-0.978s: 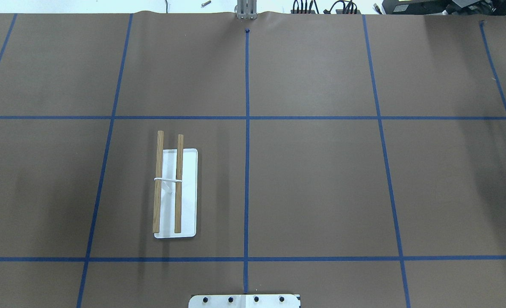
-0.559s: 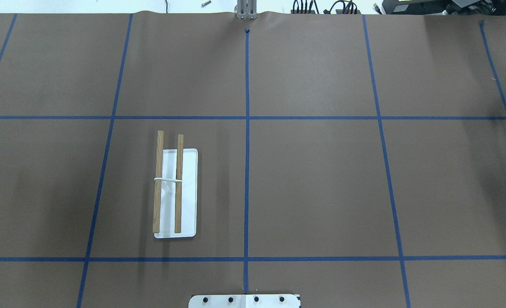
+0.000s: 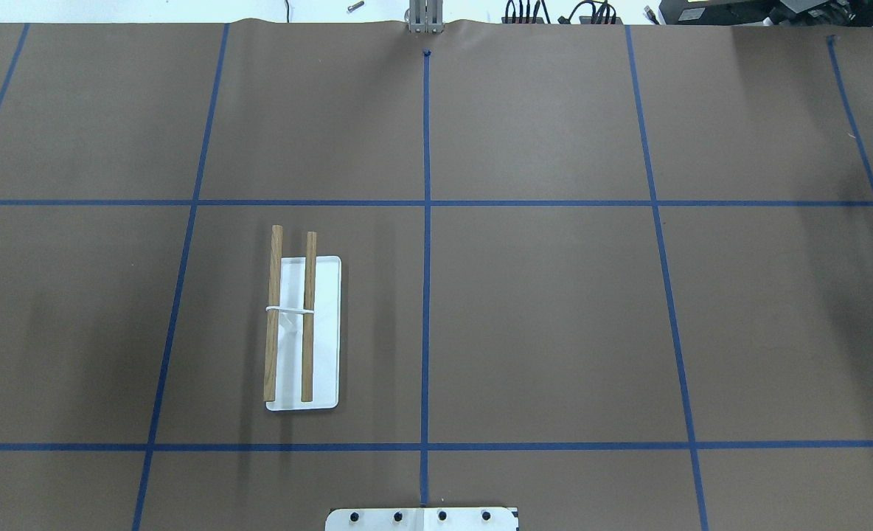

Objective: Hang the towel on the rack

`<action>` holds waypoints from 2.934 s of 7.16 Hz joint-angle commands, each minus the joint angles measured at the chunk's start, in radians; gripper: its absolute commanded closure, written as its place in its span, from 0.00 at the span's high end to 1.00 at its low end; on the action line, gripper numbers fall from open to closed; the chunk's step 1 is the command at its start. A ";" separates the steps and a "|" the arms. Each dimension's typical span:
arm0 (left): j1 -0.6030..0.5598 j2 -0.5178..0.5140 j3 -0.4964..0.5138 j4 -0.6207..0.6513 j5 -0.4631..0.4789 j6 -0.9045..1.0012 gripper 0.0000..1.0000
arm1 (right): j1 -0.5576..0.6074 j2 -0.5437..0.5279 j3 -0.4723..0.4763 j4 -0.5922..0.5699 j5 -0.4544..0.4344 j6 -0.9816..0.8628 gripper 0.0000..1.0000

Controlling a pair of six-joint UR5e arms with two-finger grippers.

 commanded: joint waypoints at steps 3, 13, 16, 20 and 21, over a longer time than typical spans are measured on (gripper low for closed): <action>0.000 -0.001 -0.009 0.002 -0.008 -0.003 0.98 | 0.090 -0.026 0.077 -0.003 0.137 0.015 0.00; 0.266 -0.305 -0.075 -0.220 -0.067 -1.038 0.98 | -0.185 -0.040 1.111 -0.444 0.352 1.045 0.00; 0.353 -0.360 -0.075 -0.378 -0.084 -1.422 0.98 | -0.326 0.087 1.252 -0.563 0.276 1.228 0.00; 0.443 -0.460 -0.056 -0.535 -0.071 -1.896 0.98 | -0.492 0.187 1.301 -0.565 0.064 1.484 0.00; 0.493 -0.474 -0.058 -0.604 0.004 -2.044 0.98 | -0.532 0.207 1.303 -0.565 0.009 1.515 0.00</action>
